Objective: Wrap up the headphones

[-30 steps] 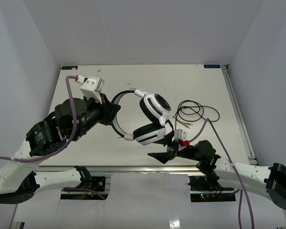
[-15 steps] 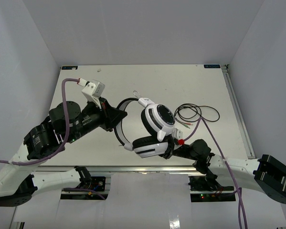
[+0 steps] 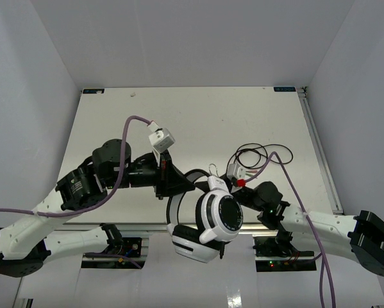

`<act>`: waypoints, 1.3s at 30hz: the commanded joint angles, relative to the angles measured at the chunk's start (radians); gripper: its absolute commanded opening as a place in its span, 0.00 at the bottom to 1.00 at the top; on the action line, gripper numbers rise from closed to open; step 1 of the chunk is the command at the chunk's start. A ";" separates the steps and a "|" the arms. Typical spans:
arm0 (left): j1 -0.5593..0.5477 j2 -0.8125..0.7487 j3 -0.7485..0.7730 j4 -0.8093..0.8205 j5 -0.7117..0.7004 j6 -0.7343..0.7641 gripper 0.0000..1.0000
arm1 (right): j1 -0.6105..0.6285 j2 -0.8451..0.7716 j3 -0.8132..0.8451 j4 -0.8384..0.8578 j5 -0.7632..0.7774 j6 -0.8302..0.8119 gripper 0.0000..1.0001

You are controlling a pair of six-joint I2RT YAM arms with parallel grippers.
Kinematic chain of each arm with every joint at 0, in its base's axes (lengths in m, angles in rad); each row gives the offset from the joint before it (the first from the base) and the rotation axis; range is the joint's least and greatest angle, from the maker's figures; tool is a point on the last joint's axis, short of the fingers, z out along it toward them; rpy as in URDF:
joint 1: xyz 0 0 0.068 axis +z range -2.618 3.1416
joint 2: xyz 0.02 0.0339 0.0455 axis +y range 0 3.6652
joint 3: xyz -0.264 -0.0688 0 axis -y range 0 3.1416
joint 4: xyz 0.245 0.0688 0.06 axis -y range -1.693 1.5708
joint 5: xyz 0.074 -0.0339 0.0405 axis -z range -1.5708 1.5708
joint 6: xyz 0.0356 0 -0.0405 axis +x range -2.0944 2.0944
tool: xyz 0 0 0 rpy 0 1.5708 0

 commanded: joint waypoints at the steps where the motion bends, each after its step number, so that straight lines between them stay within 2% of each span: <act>1: -0.002 0.028 -0.028 0.093 0.217 0.018 0.00 | -0.012 0.004 0.098 -0.082 0.113 -0.039 0.08; 6: -0.002 0.048 -0.054 -0.012 0.198 0.110 0.00 | -0.101 -0.032 0.168 -0.270 0.170 -0.039 0.08; 13: -0.002 0.105 -0.043 -0.185 -0.081 0.212 0.00 | -0.275 -0.125 0.271 -0.557 0.168 -0.020 0.08; 17: -0.002 0.189 -0.016 -0.296 -0.387 0.220 0.00 | -0.292 -0.140 0.386 -0.802 0.250 -0.037 0.08; 20: -0.002 0.335 0.025 -0.417 -0.691 0.179 0.00 | -0.292 -0.113 0.481 -0.927 0.259 -0.039 0.08; 23: -0.002 0.408 0.037 -0.447 -0.880 0.163 0.00 | -0.292 -0.093 0.535 -1.034 0.249 -0.033 0.08; 28: 0.000 0.432 0.046 -0.449 -1.034 0.154 0.00 | -0.292 -0.090 0.562 -1.100 0.236 -0.015 0.08; 33: -0.002 0.436 0.053 -0.479 -1.190 0.103 0.00 | -0.292 -0.093 0.560 -1.114 0.085 0.005 0.08; 39: -0.002 0.453 0.072 -0.510 -1.253 0.035 0.00 | -0.292 -0.117 0.509 -1.027 -0.118 0.077 0.08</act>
